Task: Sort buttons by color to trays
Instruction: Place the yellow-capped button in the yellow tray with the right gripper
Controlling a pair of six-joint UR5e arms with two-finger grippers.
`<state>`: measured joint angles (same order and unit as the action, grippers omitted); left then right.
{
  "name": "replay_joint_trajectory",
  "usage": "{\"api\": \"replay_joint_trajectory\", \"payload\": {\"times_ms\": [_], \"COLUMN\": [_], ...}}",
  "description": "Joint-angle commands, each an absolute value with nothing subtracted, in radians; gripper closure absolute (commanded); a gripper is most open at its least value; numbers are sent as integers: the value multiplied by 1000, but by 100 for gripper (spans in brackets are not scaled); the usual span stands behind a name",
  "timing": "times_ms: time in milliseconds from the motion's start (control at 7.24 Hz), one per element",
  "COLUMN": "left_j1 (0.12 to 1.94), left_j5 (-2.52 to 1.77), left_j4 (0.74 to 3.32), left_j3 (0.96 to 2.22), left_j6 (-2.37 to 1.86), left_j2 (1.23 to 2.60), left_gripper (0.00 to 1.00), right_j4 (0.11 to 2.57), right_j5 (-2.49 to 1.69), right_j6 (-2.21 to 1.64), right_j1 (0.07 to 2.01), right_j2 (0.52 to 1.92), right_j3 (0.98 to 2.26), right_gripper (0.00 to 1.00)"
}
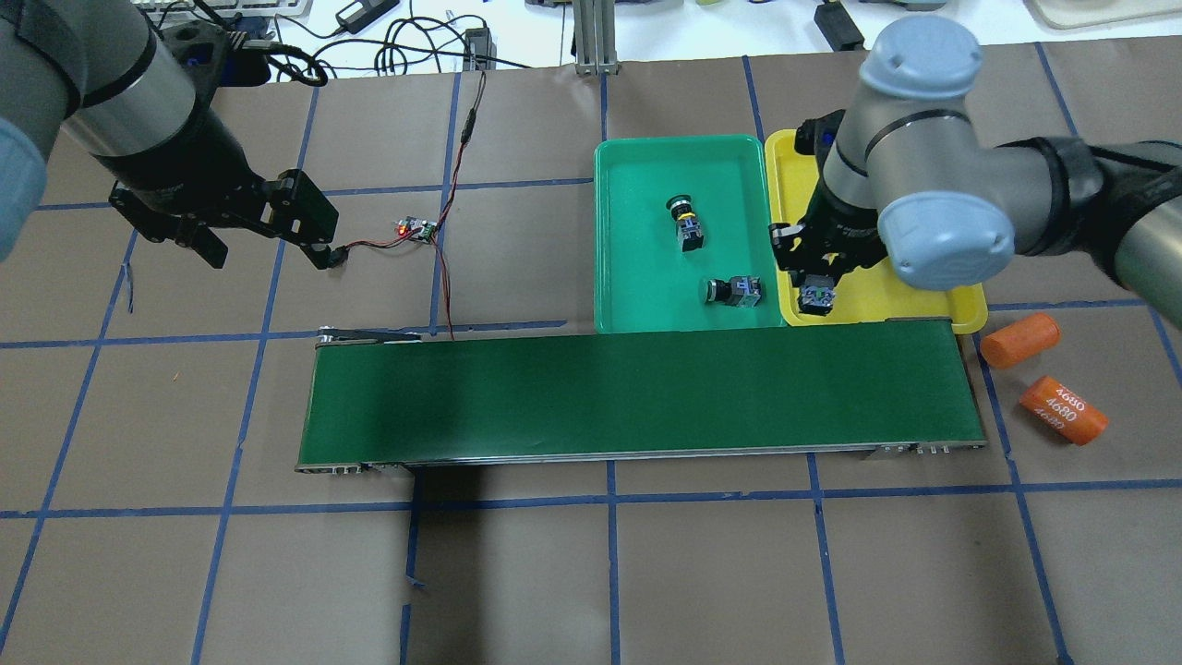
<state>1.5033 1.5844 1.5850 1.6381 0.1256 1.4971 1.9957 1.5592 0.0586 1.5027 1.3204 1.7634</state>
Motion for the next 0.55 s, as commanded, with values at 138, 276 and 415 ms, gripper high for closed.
{"api": "replay_joint_trajectory", "payload": {"times_ms": [138, 276, 415], "left_j1": [1503, 1503, 1503], "left_j5": [1585, 1585, 1585], "left_j4": [1585, 1586, 1586], "left_j3": [1638, 1638, 1638], "left_j6": [126, 126, 126], "left_j2": [1497, 1497, 1497], "left_gripper": [0, 0, 0], "right_j4": [1788, 1776, 1775], "right_j5": [1555, 1554, 1554], "right_j6": [278, 276, 276], "right_j1": [1385, 1387, 1388], "right_j2": [1148, 1144, 1144], "right_j3": [1452, 1442, 1443], "right_gripper": [89, 87, 79]}}
